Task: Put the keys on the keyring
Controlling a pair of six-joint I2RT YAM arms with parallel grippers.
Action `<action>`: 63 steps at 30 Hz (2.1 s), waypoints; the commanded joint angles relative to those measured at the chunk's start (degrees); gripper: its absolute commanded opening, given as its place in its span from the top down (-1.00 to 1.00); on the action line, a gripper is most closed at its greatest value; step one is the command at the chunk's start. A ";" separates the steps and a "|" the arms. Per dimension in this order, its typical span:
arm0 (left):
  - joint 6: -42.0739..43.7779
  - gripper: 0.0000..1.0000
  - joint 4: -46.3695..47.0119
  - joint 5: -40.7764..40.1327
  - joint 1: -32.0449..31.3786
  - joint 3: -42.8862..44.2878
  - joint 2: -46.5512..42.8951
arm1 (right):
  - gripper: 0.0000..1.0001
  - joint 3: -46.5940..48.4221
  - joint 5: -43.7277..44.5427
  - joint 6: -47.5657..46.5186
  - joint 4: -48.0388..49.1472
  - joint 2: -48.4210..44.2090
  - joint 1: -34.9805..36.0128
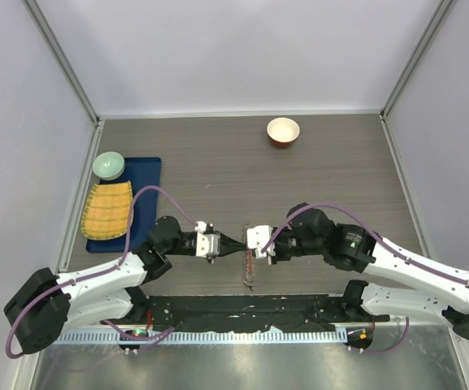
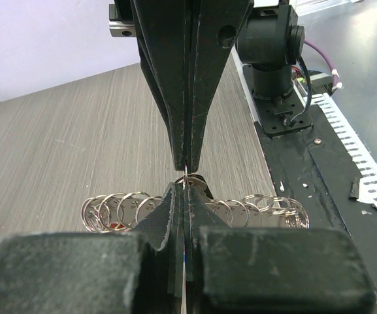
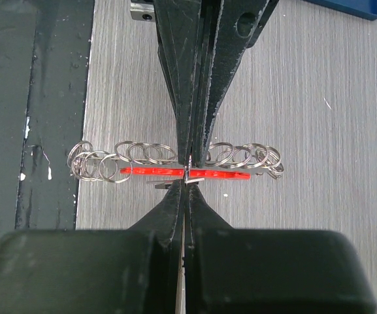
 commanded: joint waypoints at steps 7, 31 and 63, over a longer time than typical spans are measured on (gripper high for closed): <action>3.61 1.00 -4.87 -3.71 -1.23 4.90 -0.82 | 0.98 3.01 0.90 0.71 1.77 2.29 0.78; 7.66 1.00 -22.45 -5.38 -2.38 9.47 -1.18 | 0.99 8.64 2.13 0.01 0.11 10.46 1.04; 10.64 1.00 -25.09 -9.69 -5.54 9.03 -1.00 | 0.99 13.12 3.53 11.52 2.56 16.70 1.04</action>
